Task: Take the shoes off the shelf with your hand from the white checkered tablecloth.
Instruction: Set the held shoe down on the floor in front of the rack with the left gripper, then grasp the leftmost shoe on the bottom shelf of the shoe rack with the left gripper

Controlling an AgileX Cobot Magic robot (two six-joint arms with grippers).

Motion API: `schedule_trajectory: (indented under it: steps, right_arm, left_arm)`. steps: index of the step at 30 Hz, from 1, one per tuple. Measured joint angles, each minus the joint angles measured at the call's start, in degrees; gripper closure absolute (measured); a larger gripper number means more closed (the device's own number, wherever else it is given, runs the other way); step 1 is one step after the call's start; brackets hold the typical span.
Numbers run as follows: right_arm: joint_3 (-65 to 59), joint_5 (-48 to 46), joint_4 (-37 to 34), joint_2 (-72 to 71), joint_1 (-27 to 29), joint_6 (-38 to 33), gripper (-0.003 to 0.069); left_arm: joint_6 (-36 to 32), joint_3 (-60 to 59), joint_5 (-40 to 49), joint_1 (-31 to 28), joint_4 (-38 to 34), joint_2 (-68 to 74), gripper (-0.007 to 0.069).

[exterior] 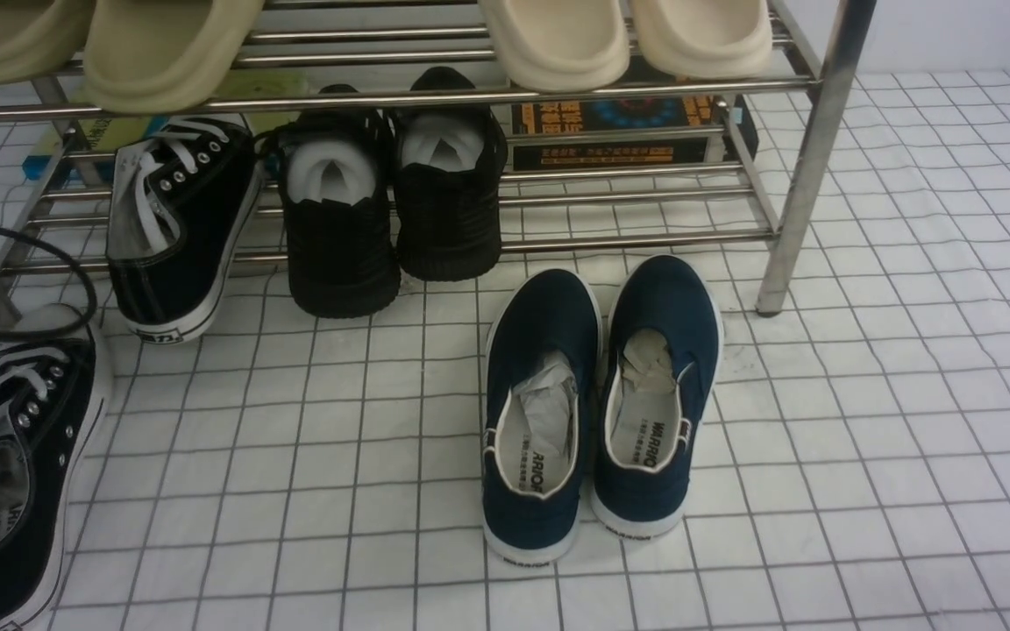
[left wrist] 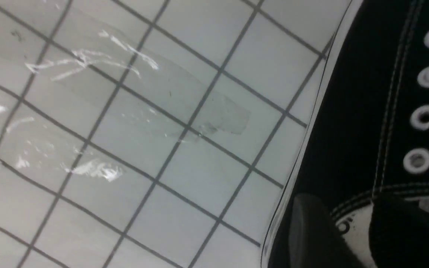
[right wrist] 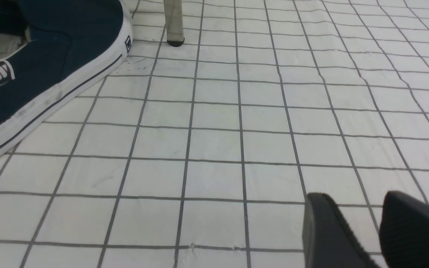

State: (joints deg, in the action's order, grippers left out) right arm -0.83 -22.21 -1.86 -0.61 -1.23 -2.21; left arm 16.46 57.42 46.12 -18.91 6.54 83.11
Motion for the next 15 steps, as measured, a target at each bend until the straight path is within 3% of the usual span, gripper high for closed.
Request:
schedule_trajectory:
  steps: [4,7,8,10,12,15]
  right_arm:
    - [0.0,0.0,0.0,0.0,0.0,0.0,0.042]
    - [0.0,0.0,0.0,0.0,0.0,0.0,0.042]
    - [0.0,0.0,0.0,0.0,0.0,0.0,0.042]
    - [0.0,0.0,0.0,0.0,0.0,0.0,0.042]
    - [0.0,0.0,0.0,0.0,0.0,0.0,0.042]
    - [0.0,0.0,0.0,0.0,0.0,0.0,0.042]
  left_arm:
    - [-0.3,5.75,3.61,0.0,-5.08,-0.33,0.0334]
    - [-3.73,8.59,5.64,2.75,-10.88,-0.41,0.0487]
    - [-3.73,8.59,5.64,2.75,-10.88,-0.41,0.0487]
    - [-5.26,9.07,4.67,5.96,-13.1,-0.41,0.0579]
    - [-5.28,9.06,1.32,9.8,-14.66,-0.41,0.0615]
    - [-3.01,9.12,-2.09,11.24,-15.53,-0.41,0.061]
